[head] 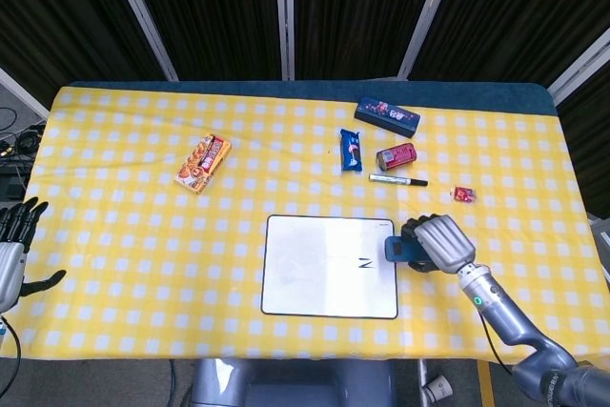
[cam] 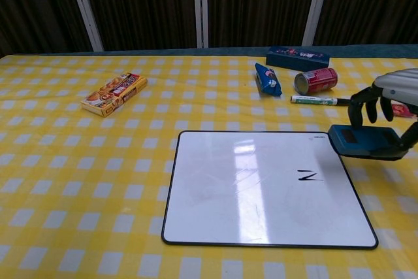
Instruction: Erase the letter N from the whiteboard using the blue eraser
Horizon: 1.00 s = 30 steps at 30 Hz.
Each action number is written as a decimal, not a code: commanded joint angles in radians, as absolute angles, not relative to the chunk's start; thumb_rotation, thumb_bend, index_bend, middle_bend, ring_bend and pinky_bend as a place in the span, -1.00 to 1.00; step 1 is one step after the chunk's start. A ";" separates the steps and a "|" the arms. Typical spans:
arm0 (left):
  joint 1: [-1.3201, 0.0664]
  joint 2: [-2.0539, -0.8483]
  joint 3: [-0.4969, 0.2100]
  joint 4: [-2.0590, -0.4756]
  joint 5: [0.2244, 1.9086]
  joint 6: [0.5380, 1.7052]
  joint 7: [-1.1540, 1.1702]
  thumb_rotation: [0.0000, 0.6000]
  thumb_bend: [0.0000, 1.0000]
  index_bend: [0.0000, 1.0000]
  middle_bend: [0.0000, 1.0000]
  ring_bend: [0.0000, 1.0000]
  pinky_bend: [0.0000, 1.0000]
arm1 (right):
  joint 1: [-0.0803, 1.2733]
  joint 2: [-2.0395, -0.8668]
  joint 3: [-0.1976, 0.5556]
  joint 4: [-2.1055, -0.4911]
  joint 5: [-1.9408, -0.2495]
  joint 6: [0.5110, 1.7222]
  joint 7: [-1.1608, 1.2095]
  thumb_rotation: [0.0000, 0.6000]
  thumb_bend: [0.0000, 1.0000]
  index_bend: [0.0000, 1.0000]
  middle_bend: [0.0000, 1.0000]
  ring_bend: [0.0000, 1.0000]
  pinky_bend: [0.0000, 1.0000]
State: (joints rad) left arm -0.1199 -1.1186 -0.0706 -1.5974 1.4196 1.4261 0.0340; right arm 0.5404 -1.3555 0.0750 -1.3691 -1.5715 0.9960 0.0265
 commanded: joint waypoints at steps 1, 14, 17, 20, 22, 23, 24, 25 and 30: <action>-0.126 -1.120 -0.074 -1.591 1.407 1.412 0.032 1.00 -1.00 -1.00 -1.00 -1.00 -1.00 | 0.608 -1.389 0.107 -1.393 -1.526 0.903 -0.055 1.00 -0.47 0.02 0.12 -0.07 0.03; -0.139 -1.122 -0.081 -1.570 1.377 1.378 0.022 1.00 -1.00 -1.00 -1.00 -1.00 -1.00 | 0.660 -1.476 0.103 -1.351 -1.388 0.802 -0.199 1.00 -0.20 0.06 0.15 -0.04 0.03; -0.138 -1.121 -0.081 -1.571 1.376 1.380 0.018 1.00 -1.00 -1.00 -1.00 -1.00 -1.00 | 0.660 -1.479 0.090 -1.369 -1.381 0.797 -0.201 1.00 -0.11 0.07 0.16 -0.03 0.03; -0.139 -1.121 -0.080 -1.571 1.376 1.378 0.020 1.00 -1.00 -1.00 -1.00 -1.00 -1.00 | 0.662 -1.476 0.075 -1.396 -1.388 0.797 -0.209 1.00 -0.06 0.10 0.19 -0.01 0.04; -0.140 -1.122 -0.079 -1.571 1.376 1.376 0.023 1.00 -1.00 -1.00 -1.00 -1.00 -1.00 | 0.663 -1.473 0.064 -1.416 -1.392 0.795 -0.216 1.00 -0.05 0.10 0.19 0.00 0.04; -0.140 -1.123 -0.078 -1.571 1.376 1.376 0.025 1.00 -1.00 -1.00 -1.00 -1.00 -1.00 | 0.663 -1.471 0.059 -1.425 -1.393 0.793 -0.218 1.00 -0.04 0.10 0.19 0.00 0.04; -0.141 -1.124 -0.078 -1.570 1.377 1.375 0.027 1.00 -1.00 -1.00 -1.00 -1.00 -1.00 | 0.664 -1.469 0.051 -1.440 -1.397 0.790 -0.220 1.00 -0.04 0.10 0.19 0.00 0.04; -0.141 -1.125 -0.078 -1.570 1.376 1.375 0.028 1.00 -1.00 -1.00 -1.00 -1.00 -1.00 | 0.665 -1.466 0.039 -1.456 -1.408 0.789 -0.225 1.00 -0.04 0.10 0.19 0.00 0.04; -0.142 -1.127 -0.080 -1.569 1.371 1.374 0.030 1.00 -1.00 -1.00 -1.00 -1.00 -1.00 | 0.668 -1.459 0.005 -1.508 -1.449 0.792 -0.239 1.00 -0.04 0.11 0.19 0.00 0.04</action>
